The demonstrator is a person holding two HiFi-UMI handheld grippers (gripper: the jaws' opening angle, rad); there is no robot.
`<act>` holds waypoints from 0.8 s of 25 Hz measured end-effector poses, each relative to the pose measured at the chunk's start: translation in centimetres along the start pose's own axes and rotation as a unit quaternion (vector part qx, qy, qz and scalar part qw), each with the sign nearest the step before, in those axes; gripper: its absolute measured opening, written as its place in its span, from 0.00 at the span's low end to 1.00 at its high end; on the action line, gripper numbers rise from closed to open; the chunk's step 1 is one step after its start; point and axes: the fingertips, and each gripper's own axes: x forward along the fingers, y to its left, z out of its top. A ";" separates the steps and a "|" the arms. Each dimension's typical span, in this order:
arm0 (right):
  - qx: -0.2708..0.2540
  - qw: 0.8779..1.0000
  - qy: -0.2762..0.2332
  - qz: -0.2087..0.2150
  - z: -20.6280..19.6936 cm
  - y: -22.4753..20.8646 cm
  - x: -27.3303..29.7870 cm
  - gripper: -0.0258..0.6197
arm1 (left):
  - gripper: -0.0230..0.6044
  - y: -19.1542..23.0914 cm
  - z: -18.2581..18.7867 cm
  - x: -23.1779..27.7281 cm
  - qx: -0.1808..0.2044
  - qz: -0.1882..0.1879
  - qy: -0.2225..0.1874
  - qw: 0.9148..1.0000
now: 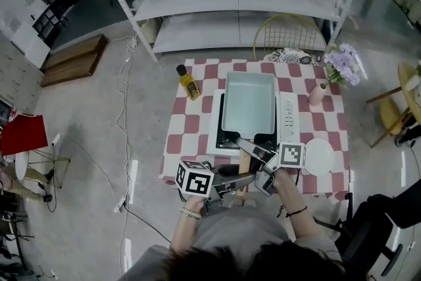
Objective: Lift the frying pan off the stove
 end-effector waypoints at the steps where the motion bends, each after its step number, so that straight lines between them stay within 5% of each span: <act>1: -0.005 1.000 0.000 0.005 0.1 0.4 0.1 0.36 | 0.34 -0.1 0.1 0.0 0.003 -0.001 -0.001 1.000; 20: -0.040 0.999 -0.008 0.033 2.2 4.5 0.2 0.36 | 0.34 -2.8 2.7 -0.1 0.046 -0.017 -0.024 0.999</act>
